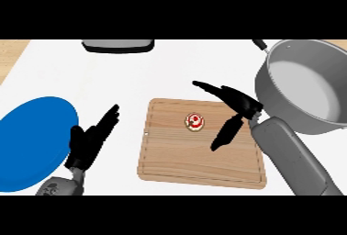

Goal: Pick the cupcake from the cutting board and place it in the pot

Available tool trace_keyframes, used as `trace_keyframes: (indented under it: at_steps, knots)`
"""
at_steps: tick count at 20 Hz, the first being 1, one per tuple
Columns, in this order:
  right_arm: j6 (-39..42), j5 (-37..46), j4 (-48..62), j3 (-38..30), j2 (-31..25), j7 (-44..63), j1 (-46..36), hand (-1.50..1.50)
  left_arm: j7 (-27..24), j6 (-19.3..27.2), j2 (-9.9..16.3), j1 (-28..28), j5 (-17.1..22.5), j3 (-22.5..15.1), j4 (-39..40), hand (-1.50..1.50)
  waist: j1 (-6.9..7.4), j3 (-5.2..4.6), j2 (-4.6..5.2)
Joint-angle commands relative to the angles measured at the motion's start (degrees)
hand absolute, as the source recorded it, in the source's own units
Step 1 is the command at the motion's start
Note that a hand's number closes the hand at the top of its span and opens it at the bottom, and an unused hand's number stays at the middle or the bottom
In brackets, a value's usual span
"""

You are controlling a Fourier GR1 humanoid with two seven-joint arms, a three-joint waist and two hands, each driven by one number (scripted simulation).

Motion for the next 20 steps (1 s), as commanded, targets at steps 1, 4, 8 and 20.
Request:
trace_keyframes:
  at_steps: [1,4,8,20]
  knots:
    - [5.34,-1.46,-0.19,-2.89,-0.66,-3.44,2.63,-1.5,0.92,-0.99,-0.51,-2.2,-0.78,1.44,2.3,0.0,-0.34,-0.07,0.02]
    - [6.86,-4.02,6.75,-5.4,1.66,-7.87,0.6,-1.5,3.96,-2.07,1.17,-0.88,0.49,1.97,-1.64,0.0,0.16,-0.04,0.13]
    - [8.82,-5.31,11.81,-8.09,4.66,-9.23,-1.27,-1.5,-0.07,-0.12,-2.83,1.0,-2.24,0.2,0.42,0.0,0.14,-0.06,0.11]
    - [9.39,-1.6,31.52,-12.54,11.8,-17.92,-6.01,-1.5,5.16,-3.55,-2.48,-3.7,-1.89,4.03,-0.26,0.0,0.4,-0.04,0.24]
